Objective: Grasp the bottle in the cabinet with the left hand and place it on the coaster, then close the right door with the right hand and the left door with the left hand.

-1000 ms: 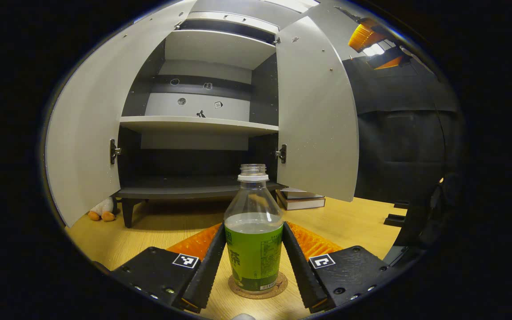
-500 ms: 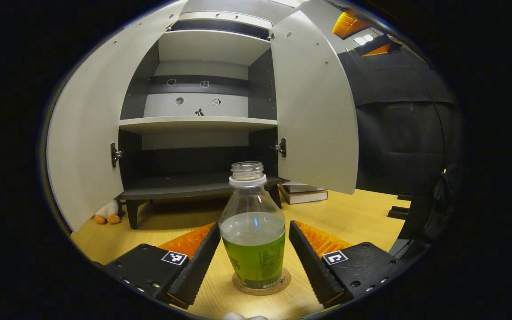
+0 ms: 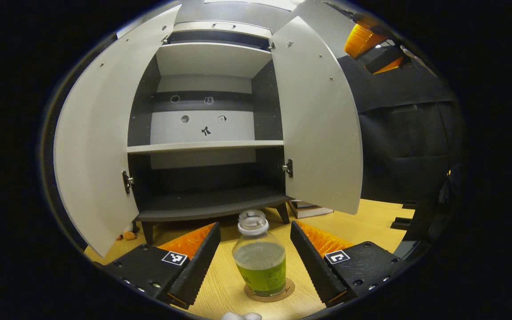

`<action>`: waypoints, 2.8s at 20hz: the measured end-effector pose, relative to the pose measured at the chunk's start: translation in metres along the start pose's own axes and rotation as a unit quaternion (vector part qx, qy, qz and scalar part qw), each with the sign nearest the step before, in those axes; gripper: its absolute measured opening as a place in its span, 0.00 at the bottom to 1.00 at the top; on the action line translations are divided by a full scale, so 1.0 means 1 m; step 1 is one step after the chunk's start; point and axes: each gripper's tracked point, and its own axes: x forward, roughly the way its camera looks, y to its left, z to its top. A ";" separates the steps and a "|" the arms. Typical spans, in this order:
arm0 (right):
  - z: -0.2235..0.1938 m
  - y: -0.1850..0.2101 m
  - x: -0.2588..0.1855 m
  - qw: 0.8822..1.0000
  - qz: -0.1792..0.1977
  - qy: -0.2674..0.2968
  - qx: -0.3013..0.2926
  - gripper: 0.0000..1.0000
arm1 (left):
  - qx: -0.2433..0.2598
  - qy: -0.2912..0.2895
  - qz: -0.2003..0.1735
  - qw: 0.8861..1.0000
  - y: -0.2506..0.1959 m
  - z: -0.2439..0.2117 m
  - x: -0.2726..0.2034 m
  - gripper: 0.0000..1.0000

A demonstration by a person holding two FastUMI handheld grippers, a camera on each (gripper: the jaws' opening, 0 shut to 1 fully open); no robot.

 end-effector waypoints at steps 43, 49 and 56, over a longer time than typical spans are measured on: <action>0.094 -0.183 0.097 0.988 0.046 -0.115 0.088 0.82 | -0.029 0.002 0.229 0.973 0.056 0.263 -0.105 0.97; 0.103 -0.159 0.112 0.984 0.116 -0.115 0.068 0.81 | -0.043 0.001 0.256 0.966 0.040 0.266 -0.106 0.96; 0.107 -0.144 0.113 0.986 0.116 -0.103 0.065 0.81 | -0.045 0.002 0.252 0.967 0.053 0.259 -0.098 0.97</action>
